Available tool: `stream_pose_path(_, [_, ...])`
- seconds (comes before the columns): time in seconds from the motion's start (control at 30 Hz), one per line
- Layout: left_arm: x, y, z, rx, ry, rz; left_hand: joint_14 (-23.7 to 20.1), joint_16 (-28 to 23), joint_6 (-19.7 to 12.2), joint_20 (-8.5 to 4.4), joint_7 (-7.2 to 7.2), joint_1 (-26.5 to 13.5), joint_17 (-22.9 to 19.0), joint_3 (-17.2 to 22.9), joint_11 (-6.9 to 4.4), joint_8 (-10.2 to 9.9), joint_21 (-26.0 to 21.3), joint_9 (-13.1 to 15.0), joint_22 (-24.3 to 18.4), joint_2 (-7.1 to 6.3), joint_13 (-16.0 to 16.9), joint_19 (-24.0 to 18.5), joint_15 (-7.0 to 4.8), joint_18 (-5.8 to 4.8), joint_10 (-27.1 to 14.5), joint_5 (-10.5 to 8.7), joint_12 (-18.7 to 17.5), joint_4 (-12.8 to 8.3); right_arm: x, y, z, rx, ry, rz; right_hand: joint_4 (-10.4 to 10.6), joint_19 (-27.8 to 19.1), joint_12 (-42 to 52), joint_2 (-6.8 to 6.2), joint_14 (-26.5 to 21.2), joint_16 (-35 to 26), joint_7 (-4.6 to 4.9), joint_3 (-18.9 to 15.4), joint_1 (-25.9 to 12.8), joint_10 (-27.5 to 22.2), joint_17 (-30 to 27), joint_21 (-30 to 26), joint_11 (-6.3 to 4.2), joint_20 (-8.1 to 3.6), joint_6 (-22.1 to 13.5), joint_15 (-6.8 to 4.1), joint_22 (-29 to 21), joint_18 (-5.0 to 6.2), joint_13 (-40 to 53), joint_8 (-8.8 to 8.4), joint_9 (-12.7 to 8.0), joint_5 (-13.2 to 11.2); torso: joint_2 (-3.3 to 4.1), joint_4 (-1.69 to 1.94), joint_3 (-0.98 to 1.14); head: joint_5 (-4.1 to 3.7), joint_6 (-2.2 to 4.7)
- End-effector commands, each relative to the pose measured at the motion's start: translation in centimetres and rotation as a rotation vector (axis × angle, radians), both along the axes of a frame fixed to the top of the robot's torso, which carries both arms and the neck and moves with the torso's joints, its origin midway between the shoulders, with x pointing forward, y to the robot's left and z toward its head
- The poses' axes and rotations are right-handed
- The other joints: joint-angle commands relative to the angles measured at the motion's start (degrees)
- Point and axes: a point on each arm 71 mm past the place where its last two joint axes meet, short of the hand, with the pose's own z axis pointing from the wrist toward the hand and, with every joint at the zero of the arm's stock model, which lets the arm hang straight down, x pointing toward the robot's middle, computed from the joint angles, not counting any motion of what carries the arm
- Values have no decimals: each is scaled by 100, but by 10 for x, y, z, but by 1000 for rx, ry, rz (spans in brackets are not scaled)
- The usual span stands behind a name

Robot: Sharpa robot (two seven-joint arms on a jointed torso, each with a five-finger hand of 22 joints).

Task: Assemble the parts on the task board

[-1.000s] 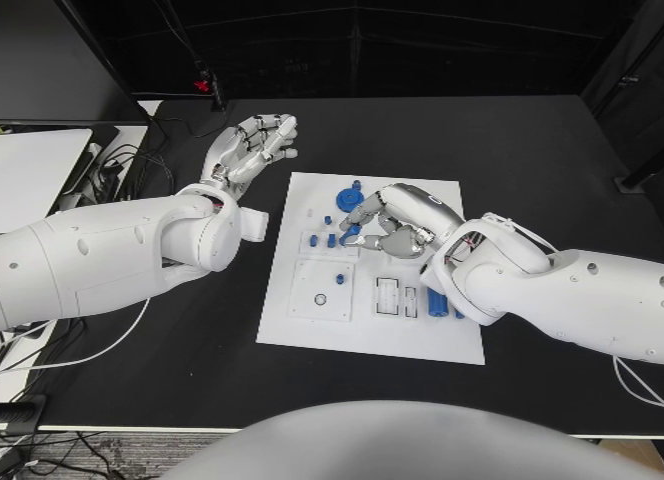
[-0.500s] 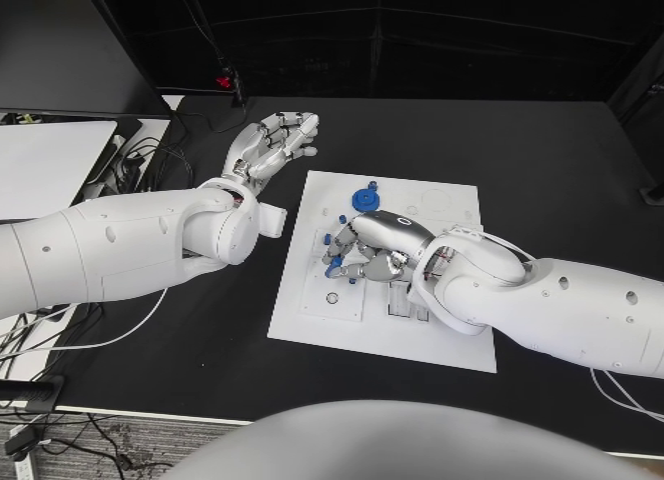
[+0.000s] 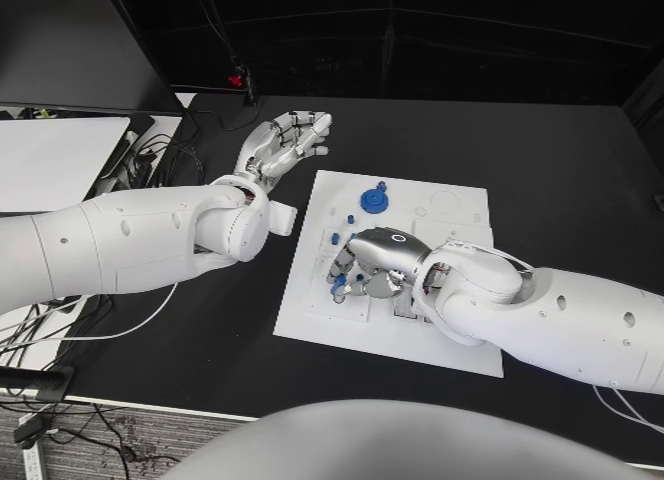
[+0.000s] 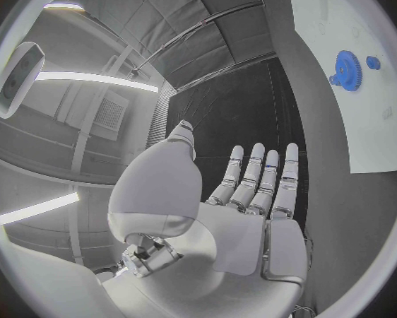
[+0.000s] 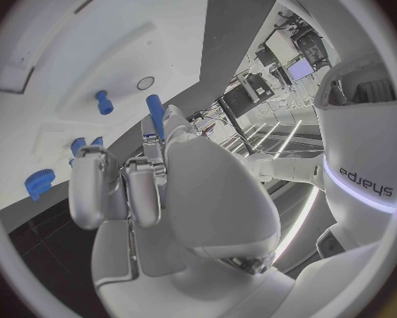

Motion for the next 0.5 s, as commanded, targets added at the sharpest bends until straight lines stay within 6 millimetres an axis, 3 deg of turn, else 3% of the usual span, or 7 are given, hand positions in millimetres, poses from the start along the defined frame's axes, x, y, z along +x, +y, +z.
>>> stream_pose_path(0.03, [-3, 0, 12, -44, -163, -14, -47, 9, -33, 18, 832, 3, -10, 20, -8, 22, -29, -6, -6, 74, -6, -9, 4, -8, -50, 37, 23, 6, -1, 3, -3, -63, -23, 25, -1, 78, -31, 6, 409, 14, 24, 48, 25, 24, 471, -2, 23, -30, 22, -25, 1046, -31, 5, -7, -2, 23, -13, -7, -1, -5, 0])
stream_pose_path(0.3, [-3, 0, 13, -45, -163, -14, -49, 15, -35, 18, 832, 7, -15, 20, -7, 25, -29, -8, -8, 80, -8, -11, 5, -8, -54, 42, 28, 5, 0, 4, -5, -91, -41, 26, 0, 75, -35, 3, 408, 13, 28, 49, 26, 20, 467, -6, 26, -28, 16, -23, 1045, -30, 5, -13, -5, 23, 5, 5, 1, -29, 0])
stream_pose_path(0.5, [-3, 0, 12, -45, -162, -15, -49, 15, -35, 18, 832, 7, -15, 20, -7, 25, -29, -8, -8, 80, -8, -11, 5, -8, -54, 42, 28, 5, -1, 4, -6, -109, -39, 30, 6, 74, -40, 2, 407, 10, 33, 50, 21, 15, 460, -8, 32, -26, 10, -19, 1044, -30, 5, -20, -8, 21, 9, -8, -2, -44, 0])
